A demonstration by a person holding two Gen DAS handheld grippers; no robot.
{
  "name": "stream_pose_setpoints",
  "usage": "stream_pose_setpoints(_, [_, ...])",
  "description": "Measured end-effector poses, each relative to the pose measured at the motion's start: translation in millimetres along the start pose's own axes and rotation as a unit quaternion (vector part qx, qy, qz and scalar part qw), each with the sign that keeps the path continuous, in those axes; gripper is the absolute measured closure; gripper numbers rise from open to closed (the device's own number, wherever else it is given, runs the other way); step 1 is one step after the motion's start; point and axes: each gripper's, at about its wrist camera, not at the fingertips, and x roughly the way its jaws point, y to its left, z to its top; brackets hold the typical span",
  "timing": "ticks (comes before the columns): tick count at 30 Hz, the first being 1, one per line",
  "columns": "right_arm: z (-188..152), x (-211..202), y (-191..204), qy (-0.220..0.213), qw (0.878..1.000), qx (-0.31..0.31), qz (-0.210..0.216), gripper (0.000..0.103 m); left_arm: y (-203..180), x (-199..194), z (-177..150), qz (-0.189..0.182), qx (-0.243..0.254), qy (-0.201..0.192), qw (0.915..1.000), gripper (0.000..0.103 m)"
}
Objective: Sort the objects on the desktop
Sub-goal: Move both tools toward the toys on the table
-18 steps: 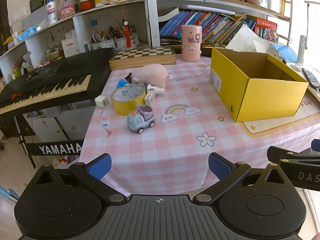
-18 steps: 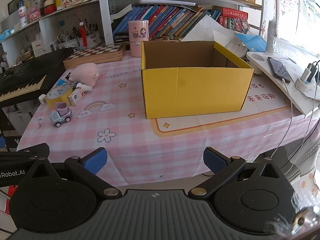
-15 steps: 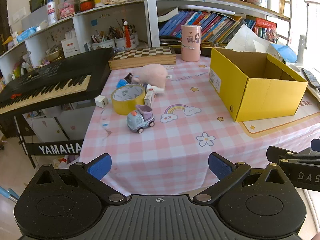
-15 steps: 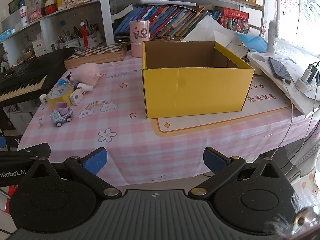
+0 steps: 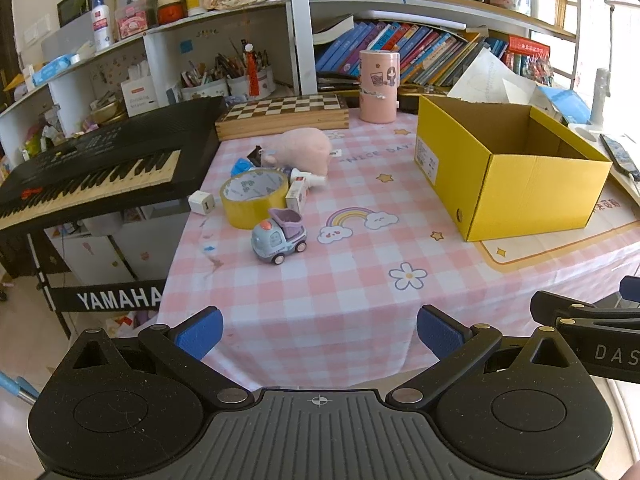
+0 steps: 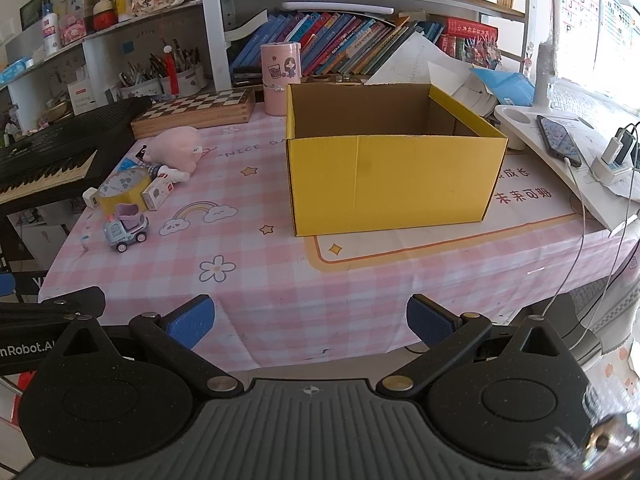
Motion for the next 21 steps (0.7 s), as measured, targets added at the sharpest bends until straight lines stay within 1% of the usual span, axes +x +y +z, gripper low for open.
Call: stream_pose_setpoints(21, [-0.5, -1.3, 1.3, -0.001, 1.000, 0.000, 0.001, 0.000, 2.7, -1.8, 3.0, 0.001, -0.003, 0.003, 1.0000, 0.000])
